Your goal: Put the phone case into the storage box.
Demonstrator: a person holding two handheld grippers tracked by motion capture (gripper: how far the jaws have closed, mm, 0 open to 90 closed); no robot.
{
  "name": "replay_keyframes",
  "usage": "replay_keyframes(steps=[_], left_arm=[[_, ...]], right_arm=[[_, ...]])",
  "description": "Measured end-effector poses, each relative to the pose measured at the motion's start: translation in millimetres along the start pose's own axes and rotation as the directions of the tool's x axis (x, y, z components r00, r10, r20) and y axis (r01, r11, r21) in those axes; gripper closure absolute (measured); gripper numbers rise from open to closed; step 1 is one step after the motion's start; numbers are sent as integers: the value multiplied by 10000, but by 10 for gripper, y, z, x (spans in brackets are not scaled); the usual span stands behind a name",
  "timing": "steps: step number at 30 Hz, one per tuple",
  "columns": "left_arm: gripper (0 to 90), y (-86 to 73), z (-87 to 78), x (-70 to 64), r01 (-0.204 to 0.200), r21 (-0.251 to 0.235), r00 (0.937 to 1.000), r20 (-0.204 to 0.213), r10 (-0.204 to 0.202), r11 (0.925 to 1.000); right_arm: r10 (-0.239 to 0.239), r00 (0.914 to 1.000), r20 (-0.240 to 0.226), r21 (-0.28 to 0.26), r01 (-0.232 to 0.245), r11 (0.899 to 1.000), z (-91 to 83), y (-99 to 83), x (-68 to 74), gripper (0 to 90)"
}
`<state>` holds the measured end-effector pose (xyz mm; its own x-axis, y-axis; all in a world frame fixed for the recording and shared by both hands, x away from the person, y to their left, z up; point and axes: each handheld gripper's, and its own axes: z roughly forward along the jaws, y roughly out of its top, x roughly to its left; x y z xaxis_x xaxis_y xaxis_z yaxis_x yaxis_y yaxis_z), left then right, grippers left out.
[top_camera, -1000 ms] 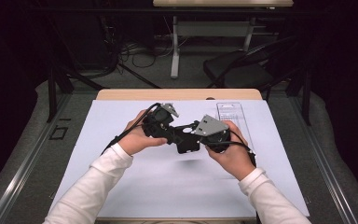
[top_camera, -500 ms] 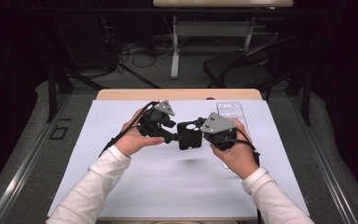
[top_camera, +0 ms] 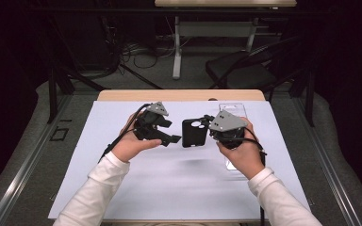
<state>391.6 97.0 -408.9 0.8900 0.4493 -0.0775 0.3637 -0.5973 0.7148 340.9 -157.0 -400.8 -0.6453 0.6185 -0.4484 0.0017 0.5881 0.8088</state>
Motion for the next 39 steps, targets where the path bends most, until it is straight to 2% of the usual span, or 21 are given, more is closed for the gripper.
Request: replay_keyframes(steps=[6, 18, 23, 25, 29, 33, 38, 39], left_arm=[[297, -105, -93, 15, 382, -533, 9993, -15, -384, 9978], [258, -282, -198, 95, 992, -1099, 9942, -309, -1032, 9890], [243, -335, -233, 119, 1187, -1168, 9922, -245, -1223, 9860], [233, -354, -242, 131, 1397, -1272, 9891, -283, -1443, 9820], [205, -404, -270, 171, 1586, -1379, 9863, -230, -1632, 9777], [158, -447, -305, 204, 1548, -1362, 9865, -321, -1605, 9785], [149, -481, -337, 234, 1725, -1511, 9832, -327, -1794, 9733], [139, -486, -340, 239, 1700, -1486, 9838, -317, -1765, 9742]], right_arm=[[95, 9999, -45, -203, -96, 9997, 0, 7, -28, 805], [-32, 9988, 494, -146, 40, 9999, 20, -34, -225, 805], [-174, 9975, 680, -54, 178, 9998, 59, -68, -327, 805], [-283, 9971, 713, -10, 285, 9996, 80, -81, -360, 805], [-310, 9961, 828, 0, 311, 9995, 103, -97, -434, 805], [-316, 9953, 913, 9, 317, 9995, 109, -99, -510, 805], [-328, 9931, 1128, 49, 325, 9995, 109, -90, -622, 805], [-301, 9928, 1163, 62, 296, 9995, 109, -91, -645, 805]])
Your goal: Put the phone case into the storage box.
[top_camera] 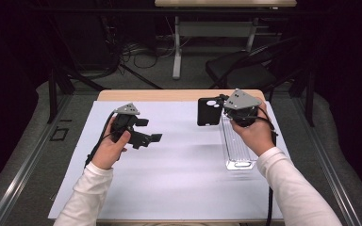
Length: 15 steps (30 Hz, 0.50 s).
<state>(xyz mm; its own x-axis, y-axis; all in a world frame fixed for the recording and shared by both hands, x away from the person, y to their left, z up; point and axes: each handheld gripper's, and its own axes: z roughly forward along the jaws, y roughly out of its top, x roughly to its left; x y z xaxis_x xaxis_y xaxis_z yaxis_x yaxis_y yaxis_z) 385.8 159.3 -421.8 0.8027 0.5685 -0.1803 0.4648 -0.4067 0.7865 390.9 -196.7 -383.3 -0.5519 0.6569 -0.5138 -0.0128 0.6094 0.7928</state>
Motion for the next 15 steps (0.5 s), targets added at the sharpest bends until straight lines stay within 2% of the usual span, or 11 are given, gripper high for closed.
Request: replay_keyframes(steps=[3, 15], left_arm=[[109, -10, -8, 12, 76, -19, 10000, 24, -76, 10000], [109, -31, -54, 60, 179, -192, 9998, -97, -181, 9997]], right_arm=[[16, 9999, 102, 23, -16, 10000, 7, -11, -66, 805], [80, 9984, 567, 195, -91, 9998, -17, -91, -248, 805]])
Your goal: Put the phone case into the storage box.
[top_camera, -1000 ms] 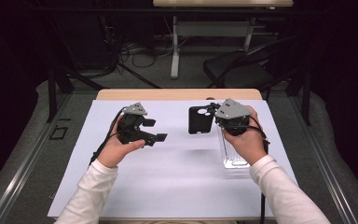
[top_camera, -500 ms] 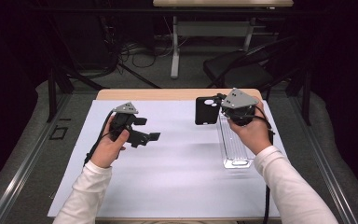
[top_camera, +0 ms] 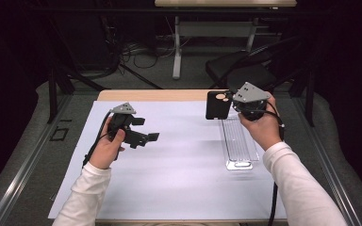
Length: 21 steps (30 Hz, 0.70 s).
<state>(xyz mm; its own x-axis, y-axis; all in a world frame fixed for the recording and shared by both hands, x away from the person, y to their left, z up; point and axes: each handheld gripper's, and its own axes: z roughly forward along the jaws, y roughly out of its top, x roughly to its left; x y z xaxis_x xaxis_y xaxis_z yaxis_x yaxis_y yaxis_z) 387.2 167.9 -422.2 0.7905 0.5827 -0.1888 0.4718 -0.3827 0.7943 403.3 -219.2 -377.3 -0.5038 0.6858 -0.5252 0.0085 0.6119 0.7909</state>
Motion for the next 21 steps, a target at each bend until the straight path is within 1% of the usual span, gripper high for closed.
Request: replay_keyframes(steps=[6, 10, 16, 21], left_arm=[[109, -7, -10, 12, 50, -54, 10000, -34, -50, 10000], [109, -17, -21, 27, 5, -4, 10000, -49, -5, 10000], [109, -36, -14, 65, 140, -30, 9999, -32, -140, 9999], [109, -49, -6, 90, 157, 26, 9999, -21, -157, 9999]], right_arm=[[-96, 9998, 152, 96, 94, 9999, -10, -35, -60, 805], [-168, 9995, 274, 138, 164, 9998, -20, -64, -114, 805], [-206, 9985, 498, 254, 193, 9995, -28, -109, -214, 805], [-270, 9976, 636, 341, 249, 9991, -7, -151, -265, 805]])
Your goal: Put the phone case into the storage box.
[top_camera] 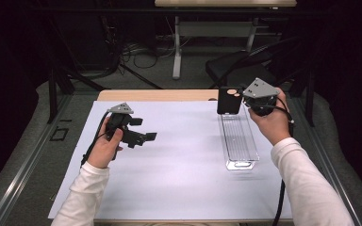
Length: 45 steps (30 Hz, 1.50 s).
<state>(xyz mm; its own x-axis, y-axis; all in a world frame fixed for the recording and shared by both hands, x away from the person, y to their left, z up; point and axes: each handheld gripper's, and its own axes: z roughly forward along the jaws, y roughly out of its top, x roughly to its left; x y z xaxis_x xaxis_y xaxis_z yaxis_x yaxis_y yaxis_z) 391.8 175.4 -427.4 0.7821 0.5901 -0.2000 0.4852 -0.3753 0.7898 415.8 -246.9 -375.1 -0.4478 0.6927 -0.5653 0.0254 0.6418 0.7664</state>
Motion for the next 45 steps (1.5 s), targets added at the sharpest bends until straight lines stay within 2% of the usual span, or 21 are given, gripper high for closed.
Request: replay_keyframes(steps=[12, 18, 34, 37, 45], left_arm=[[109, -12, -81, 5, 139, -209, 9998, -123, -142, 9997], [109, -28, -89, -21, 193, -173, 9997, -144, -196, 9997], [109, -76, -130, 14, 363, -185, 9989, -285, -369, 9992], [109, -77, -139, 9, 326, -159, 9990, -300, -330, 9993], [109, -84, -141, 19, 383, -146, 9987, -326, -388, 9992]], right_arm=[[-176, 9998, 125, 303, 173, 9994, 141, -116, -38, 805], [-76, 9998, 205, 357, 68, 9993, 201, -156, -60, 805], [48, 9990, 439, 619, -75, 9981, 480, -391, -102, 805], [174, 9986, 500, 613, -205, 9979, 533, -442, -91, 805], [161, 9987, 482, 690, -194, 9974, 616, -554, -50, 805]])
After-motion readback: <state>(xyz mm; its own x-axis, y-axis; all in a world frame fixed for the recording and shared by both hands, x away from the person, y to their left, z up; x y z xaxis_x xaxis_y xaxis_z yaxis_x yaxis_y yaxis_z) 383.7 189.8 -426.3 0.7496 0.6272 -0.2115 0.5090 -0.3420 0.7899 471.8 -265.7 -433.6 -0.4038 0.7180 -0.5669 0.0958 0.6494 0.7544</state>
